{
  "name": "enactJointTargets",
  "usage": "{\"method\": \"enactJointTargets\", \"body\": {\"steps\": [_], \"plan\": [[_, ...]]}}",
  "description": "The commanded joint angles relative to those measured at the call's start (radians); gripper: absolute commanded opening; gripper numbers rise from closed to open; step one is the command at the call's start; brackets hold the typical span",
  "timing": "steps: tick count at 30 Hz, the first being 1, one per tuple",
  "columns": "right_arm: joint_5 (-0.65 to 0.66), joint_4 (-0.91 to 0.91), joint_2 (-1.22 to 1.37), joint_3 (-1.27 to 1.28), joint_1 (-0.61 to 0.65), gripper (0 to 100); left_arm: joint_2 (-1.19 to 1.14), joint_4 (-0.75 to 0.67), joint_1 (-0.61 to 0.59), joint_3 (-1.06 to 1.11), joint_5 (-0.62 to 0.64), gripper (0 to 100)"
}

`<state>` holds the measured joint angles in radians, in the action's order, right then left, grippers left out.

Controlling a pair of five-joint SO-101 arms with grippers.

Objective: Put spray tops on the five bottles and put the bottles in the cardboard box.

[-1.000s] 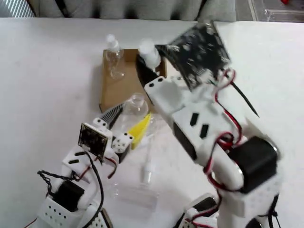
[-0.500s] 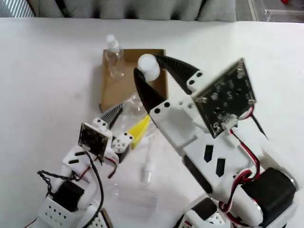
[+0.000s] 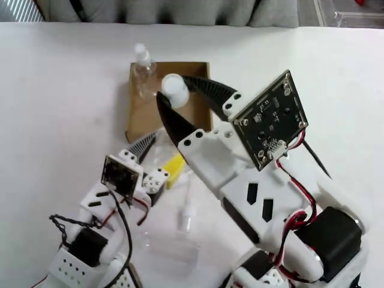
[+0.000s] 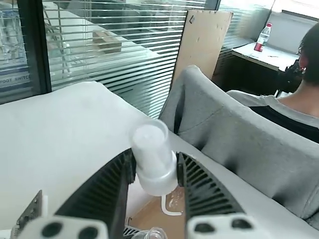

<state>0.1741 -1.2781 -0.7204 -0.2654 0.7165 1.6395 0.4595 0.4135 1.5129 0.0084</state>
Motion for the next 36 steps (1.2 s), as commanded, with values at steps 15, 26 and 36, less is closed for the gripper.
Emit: {"method": "enactJointTargets", "body": {"steps": [15, 26, 36], "plan": [[-0.02, 0.024, -0.12, 0.018, 0.059, 1.7, 0.013, -0.031, 0.002, 0.005, -0.011, 6], [-0.02, 0.018, -0.081, 0.02, 0.068, 1.6, 0.012, -0.203, -0.093, 0.052, -0.002, 6], [-0.015, 0.018, -0.015, 0.02, 0.102, 1.6, 0.012, -0.216, -0.088, 0.064, -0.002, 6]]}}
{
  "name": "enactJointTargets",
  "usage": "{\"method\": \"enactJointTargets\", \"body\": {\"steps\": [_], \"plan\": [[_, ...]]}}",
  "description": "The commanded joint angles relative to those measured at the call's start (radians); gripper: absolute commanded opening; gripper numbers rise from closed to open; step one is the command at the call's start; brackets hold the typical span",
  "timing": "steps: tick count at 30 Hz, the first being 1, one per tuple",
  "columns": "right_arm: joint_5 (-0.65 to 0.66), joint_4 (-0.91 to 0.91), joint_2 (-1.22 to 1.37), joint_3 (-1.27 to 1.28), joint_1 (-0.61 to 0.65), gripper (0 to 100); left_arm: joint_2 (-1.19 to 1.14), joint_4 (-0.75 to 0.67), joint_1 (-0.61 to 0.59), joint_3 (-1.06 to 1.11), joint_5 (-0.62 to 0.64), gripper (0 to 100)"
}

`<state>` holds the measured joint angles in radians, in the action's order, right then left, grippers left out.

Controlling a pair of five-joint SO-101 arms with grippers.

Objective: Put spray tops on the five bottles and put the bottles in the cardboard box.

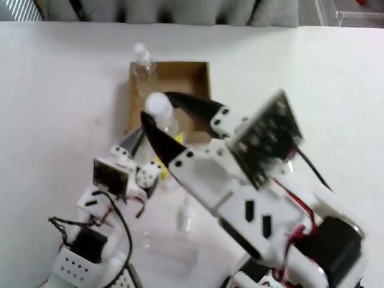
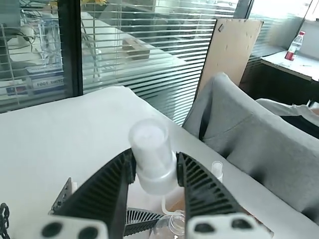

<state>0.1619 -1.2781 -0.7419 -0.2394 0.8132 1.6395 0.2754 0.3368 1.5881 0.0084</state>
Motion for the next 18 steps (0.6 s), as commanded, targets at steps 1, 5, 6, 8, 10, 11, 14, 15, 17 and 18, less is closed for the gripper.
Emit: {"method": "enactJointTargets", "body": {"steps": [1, 5, 6, 8, 10, 11, 14, 15, 17, 18], "plan": [[-0.003, 0.018, 0.008, -0.006, 0.005, 1.6, 0.012, -0.032, -0.012, -0.011, -0.002, 6], [-0.002, 0.018, 0.013, -0.005, 0.005, 1.6, 0.012, -0.032, -0.013, -0.011, -0.002, 6], [-0.002, 0.018, 0.013, -0.005, 0.005, 1.6, 0.012, -0.032, -0.013, -0.011, -0.002, 6], [-0.002, 0.018, 0.015, -0.005, 0.004, 1.6, 0.013, -0.032, -0.016, -0.011, -0.002, 6], [0.0, 0.018, 0.019, -0.005, 0.001, 1.6, 0.015, -0.032, -0.018, -0.012, -0.002, 6], [0.0, 0.018, 0.027, -0.005, -0.01, 1.6, 0.015, -0.031, -0.018, -0.012, -0.002, 6], [0.0, 0.024, 0.058, -0.005, -0.056, 1.6, 0.016, -0.031, -0.018, -0.014, -0.002, 6], [0.0, 0.024, 0.07, -0.008, -0.067, 1.6, 0.016, -0.031, -0.018, -0.014, -0.002, 6], [-0.002, 0.025, 0.091, -0.012, -0.079, 1.6, 0.016, -0.031, -0.018, -0.014, -0.002, 6], [-0.002, 0.025, 0.097, -0.012, -0.081, 1.6, 0.016, -0.031, -0.018, -0.014, -0.002, 6]]}}
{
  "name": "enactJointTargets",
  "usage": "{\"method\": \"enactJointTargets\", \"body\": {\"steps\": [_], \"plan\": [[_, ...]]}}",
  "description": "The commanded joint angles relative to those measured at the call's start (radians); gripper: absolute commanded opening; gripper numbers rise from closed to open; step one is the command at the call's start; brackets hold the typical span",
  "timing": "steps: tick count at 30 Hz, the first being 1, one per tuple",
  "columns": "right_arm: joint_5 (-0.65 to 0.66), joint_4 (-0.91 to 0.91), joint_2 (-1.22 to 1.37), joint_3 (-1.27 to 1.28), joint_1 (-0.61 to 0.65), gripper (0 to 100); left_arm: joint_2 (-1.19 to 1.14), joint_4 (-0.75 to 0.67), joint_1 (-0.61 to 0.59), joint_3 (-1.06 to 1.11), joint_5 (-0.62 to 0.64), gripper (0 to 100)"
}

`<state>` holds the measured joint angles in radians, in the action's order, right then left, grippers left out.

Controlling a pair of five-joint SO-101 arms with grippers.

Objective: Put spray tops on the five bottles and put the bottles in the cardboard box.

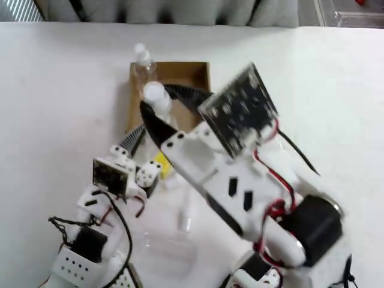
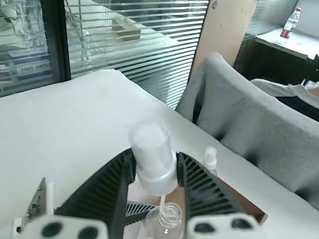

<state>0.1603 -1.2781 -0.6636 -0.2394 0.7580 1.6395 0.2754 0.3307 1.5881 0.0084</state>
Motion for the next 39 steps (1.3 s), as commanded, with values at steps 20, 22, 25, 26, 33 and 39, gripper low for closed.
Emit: {"method": "enactJointTargets", "body": {"steps": [20, 22, 25, 26, 33, 39], "plan": [[0.002, 0.05, 0.041, -0.005, -0.028, 3.9, 0.016, -0.029, -0.012, -0.014, -0.002, 6], [-0.005, 0.047, 0.041, -0.005, -0.028, 8.8, 0.016, -0.029, -0.012, -0.014, -0.002, 6], [-0.005, 0.051, 0.041, 0.011, -0.028, 13.6, 0.016, -0.029, -0.012, -0.014, -0.002, 6], [-0.006, 0.053, 0.041, 0.017, -0.028, 13.3, 0.016, -0.029, -0.012, -0.015, -0.002, 6], [-0.005, 0.079, 0.058, 0.032, -0.028, 11.1, 0.016, -0.029, -0.012, -0.015, -0.002, 6], [-0.006, 0.081, 0.048, 0.029, -0.076, 10.9, 0.016, -0.029, -0.012, -0.015, -0.002, 6]]}}
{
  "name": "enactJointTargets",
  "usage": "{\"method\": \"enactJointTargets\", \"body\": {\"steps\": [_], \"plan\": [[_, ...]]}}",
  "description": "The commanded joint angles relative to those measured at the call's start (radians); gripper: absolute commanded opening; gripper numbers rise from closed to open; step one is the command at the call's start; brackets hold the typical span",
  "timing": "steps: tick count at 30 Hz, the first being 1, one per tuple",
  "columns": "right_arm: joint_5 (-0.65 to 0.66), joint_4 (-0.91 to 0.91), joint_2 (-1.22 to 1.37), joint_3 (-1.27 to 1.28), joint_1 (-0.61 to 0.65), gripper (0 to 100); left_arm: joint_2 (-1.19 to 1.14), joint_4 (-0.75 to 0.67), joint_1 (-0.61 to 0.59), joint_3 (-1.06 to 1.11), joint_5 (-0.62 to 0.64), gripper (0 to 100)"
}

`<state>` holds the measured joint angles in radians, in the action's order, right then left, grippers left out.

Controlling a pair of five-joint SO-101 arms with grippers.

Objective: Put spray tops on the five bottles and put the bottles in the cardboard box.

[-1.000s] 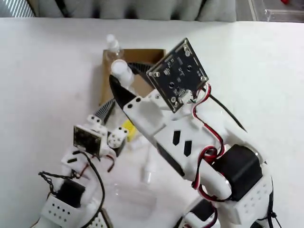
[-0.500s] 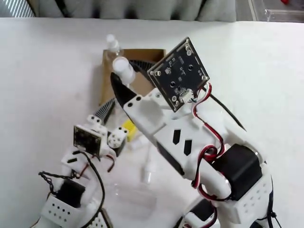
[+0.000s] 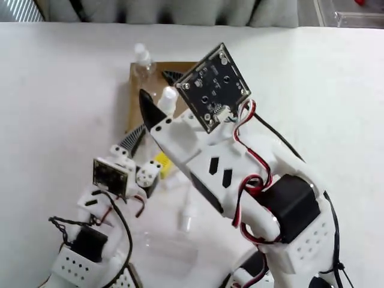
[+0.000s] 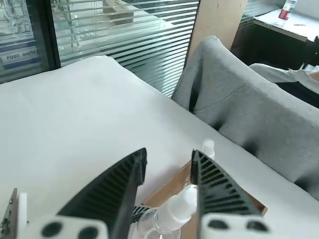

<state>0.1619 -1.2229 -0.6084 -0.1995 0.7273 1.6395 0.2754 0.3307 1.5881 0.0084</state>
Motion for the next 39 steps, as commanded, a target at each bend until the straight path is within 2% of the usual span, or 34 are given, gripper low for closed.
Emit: {"method": "enactJointTargets", "body": {"steps": [1, 3, 6, 14, 20, 27, 39], "plan": [[-0.008, 0.025, -0.007, -0.017, -0.061, 10.8, 0.016, -0.029, -0.012, -0.015, -0.002, 6], [-0.008, 0.022, 0.001, -0.032, -0.096, 9.9, 0.016, -0.029, -0.012, -0.015, -0.002, 6], [-0.009, 0.025, -0.001, -0.037, -0.139, 1.0, 0.016, -0.029, -0.012, -0.015, -0.002, 6], [-0.043, 0.061, 0.022, -0.032, -0.237, 1.6, 0.016, -0.029, -0.013, -0.017, -0.002, 6], [-0.078, 0.102, 0.163, -0.037, -0.289, 1.6, 0.016, -0.029, -0.013, -0.017, -0.002, 6], [-0.078, 0.079, 0.28, -0.091, -0.251, 1.6, 0.016, -0.029, -0.013, -0.017, -0.002, 6], [-0.074, 0.038, 0.277, -0.121, -0.16, 1.6, 0.015, -0.029, -0.013, -0.017, -0.002, 6]]}}
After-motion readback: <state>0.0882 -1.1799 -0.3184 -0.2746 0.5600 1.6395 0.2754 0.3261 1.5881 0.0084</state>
